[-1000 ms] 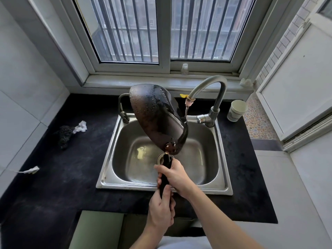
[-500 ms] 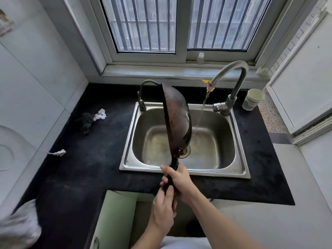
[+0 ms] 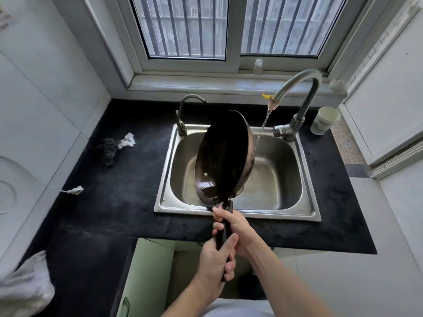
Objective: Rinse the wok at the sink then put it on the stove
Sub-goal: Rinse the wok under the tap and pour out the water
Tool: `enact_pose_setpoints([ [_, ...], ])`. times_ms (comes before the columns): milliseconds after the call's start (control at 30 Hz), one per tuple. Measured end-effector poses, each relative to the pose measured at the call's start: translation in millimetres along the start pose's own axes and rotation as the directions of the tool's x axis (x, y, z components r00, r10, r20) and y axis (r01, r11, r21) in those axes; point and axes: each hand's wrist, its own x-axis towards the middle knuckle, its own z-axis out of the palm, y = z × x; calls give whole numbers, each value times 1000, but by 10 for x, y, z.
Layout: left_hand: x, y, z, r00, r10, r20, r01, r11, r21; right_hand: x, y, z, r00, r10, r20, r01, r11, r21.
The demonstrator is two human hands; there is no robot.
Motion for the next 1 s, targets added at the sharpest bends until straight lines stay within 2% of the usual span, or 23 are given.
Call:
enact_pose_setpoints([
  [133, 111, -42, 30, 993, 81, -88, -57, 969, 241, 23, -77, -36, 996, 11, -92, -18, 998, -68],
  [267, 242, -101, 57, 974, 203, -101, -138, 884, 446, 82, -175, -179, 992, -15, -125, -23, 955, -295],
  [367, 308, -145, 88, 963, 248, -105, -160, 838, 521, 132, -234, -316, 990, 4, -142, -67, 895, -442],
  [567, 453, -233, 178, 948, 293, -122, -161, 776, 610, 195, -346, -477, 977, 91, -192, -176, 852, -494],
  [633, 483, -246, 209, 947, 293, -131, -153, 771, 618, 218, -417, -509, 967, 89, -237, -214, 788, -577],
  [733, 513, -287, 227, 942, 292, -164, -130, 771, 623, 259, -536, -543, 951, 59, -304, -275, 614, -740],
  [833, 538, -340, 207, 941, 286, -182, -115, 775, 622, 285, -610, -602, 952, 84, -293, -297, 478, -827],
  [1000, 553, -425, 174, 938, 280, -202, -96, 773, 627, 268, -686, -718, 955, 159, -252, -296, 413, -861],
])
